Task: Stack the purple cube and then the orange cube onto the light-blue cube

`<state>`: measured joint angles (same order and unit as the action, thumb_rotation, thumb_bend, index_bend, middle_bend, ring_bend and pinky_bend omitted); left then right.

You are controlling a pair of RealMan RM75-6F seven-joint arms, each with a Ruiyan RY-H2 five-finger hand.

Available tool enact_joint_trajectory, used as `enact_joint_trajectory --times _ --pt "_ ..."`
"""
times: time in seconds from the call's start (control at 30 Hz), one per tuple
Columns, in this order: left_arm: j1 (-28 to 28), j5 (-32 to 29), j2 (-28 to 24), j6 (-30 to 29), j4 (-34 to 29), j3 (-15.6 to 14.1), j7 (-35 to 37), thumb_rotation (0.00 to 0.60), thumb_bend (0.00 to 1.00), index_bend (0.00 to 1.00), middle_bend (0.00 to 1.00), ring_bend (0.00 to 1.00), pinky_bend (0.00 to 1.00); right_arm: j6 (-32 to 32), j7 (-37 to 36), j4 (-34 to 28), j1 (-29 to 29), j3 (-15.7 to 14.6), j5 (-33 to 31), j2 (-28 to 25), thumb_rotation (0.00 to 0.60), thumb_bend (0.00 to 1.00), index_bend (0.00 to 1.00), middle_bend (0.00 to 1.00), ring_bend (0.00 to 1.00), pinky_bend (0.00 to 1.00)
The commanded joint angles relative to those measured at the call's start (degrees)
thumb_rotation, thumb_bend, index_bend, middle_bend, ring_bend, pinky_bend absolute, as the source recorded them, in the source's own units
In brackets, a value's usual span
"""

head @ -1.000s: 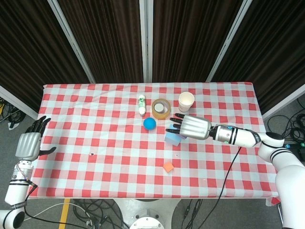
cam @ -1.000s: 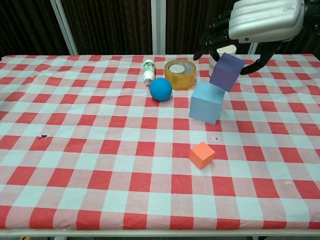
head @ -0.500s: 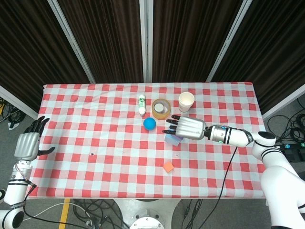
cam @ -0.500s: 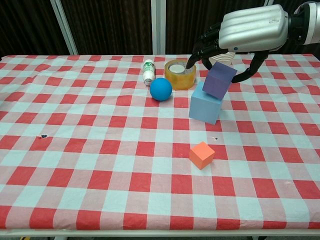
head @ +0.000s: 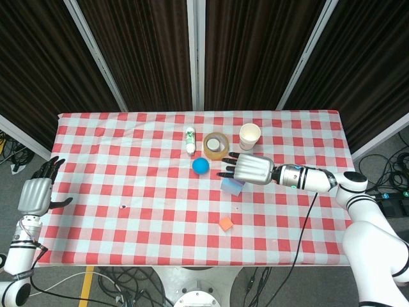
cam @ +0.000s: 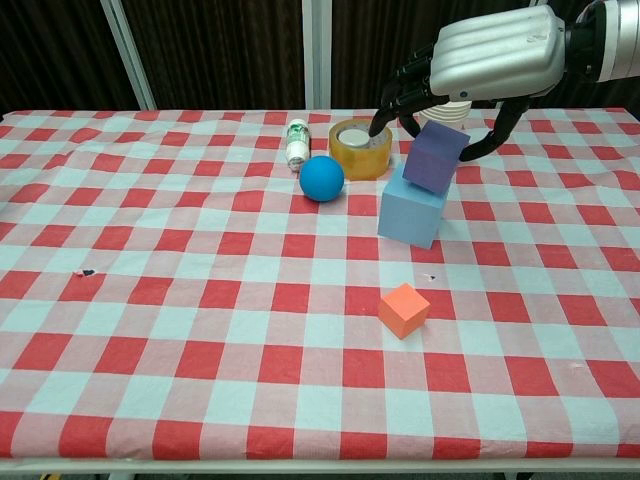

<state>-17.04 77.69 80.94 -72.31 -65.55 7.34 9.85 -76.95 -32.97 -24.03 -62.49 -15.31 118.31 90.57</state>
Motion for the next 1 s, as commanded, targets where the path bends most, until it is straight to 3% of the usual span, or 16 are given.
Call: enact_joint_trajectory --times 0.03,1.0 --pt "0.0 0.0 0.1 0.1 0.1 0.0 0.0 0.6 0.11 0.16 0.17 0.13 0.25 0.2 -0.4 0.5 -0.1 -0.2 -0.4 0.5 0.6 0.15 0.16 0.44 0.16 0.27" --pt "0.0 -0.5 0.2 0.7 0.7 0.3 0.7 0.6 0.11 0.16 0.17 0.13 0.25 0.2 -2.9 3.8 -1.0 -3.2 -2.0 2.8 0.6 0.14 0.16 0.44 0.16 0.28"
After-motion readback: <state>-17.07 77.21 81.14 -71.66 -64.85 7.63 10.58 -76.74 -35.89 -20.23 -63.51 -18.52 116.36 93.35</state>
